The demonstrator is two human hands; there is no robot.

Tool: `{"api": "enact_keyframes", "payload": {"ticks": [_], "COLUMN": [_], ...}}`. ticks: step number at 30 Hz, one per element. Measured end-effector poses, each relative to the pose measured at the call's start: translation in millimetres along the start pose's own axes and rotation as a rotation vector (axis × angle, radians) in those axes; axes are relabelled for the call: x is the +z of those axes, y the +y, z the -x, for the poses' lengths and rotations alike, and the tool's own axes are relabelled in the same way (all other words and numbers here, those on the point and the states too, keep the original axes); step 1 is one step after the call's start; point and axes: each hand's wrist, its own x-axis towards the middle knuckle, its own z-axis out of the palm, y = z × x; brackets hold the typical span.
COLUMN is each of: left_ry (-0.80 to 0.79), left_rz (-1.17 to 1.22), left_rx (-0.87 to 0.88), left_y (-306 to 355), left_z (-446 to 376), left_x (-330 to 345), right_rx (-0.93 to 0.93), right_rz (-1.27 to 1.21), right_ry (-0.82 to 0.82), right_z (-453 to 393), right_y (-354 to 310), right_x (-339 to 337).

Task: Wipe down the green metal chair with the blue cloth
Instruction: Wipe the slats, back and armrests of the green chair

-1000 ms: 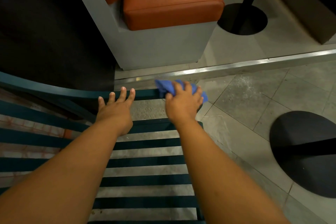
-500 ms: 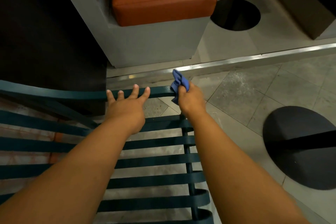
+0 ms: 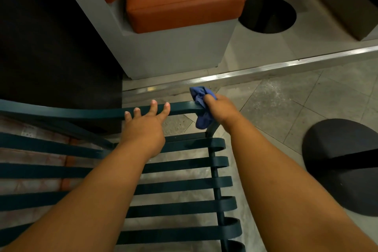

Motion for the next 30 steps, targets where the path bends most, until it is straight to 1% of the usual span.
{"api": "enact_keyframes", "payload": {"ticks": [2, 4, 5, 6, 7, 9, 11, 13, 15, 18, 20, 22, 24, 26, 27, 28, 30], "left_ry": [0.008, 0.021, 0.022, 0.017, 0.017, 0.033, 0.061, 0.089, 0.112, 0.147, 0.162, 0.173, 0.175, 0.172, 0.171, 0.169, 0.164], "left_rz": [-0.014, -0.035, -0.043, -0.051, -0.054, -0.055, -0.052, -0.054, -0.058, -0.058, -0.052, -0.045, -0.036, -0.031, -0.027, -0.023, -0.023], "left_rx": [0.005, -0.007, -0.015, -0.019, -0.019, -0.008, 0.001, 0.0, -0.003, -0.013, -0.014, -0.011, -0.011, -0.014, -0.013, -0.01, -0.006], "left_y": [3, 7, 8, 8, 8, 6, 4, 4, 4, 7, 7, 7, 6, 7, 7, 7, 7], "left_z": [1, 2, 3, 4, 4, 3, 3, 3, 3, 2, 3, 3, 4, 4, 4, 5, 5], "left_x": [1, -1, -1, -1, -2, -1, 3, 8, 12, 16, 18, 19, 19, 19, 18, 17, 16], "right_rx": [-0.061, -0.236, -0.321, -0.404, -0.479, -0.543, -0.488, -0.342, -0.179, 0.063, 0.203, 0.299, 0.376, 0.474, 0.496, 0.479, 0.39], "right_rz": [0.276, 0.546, 0.625, 0.633, 0.584, 0.38, 0.068, -0.302, -0.567, -0.719, -0.736, -0.758, -0.876, -1.075, -1.161, -1.21, -1.175], "right_ry": [0.013, 0.089, 0.15, 0.21, 0.247, 0.274, 0.289, 0.26, 0.226, 0.228, 0.199, 0.184, 0.208, 0.241, 0.267, 0.292, 0.329], "right_z": [0, 4, 7, 9, 10, 6, 1, 0, -3, -13, -18, -15, -11, -9, -9, -6, 1], "right_y": [-16, -20, -17, -9, 0, 21, 41, 50, 58, 70, 81, 85, 78, 60, 52, 42, 24], "right_x": [9, 28, 35, 39, 39, 34, 29, 27, 26, 23, 25, 28, 28, 28, 27, 26, 27]}}
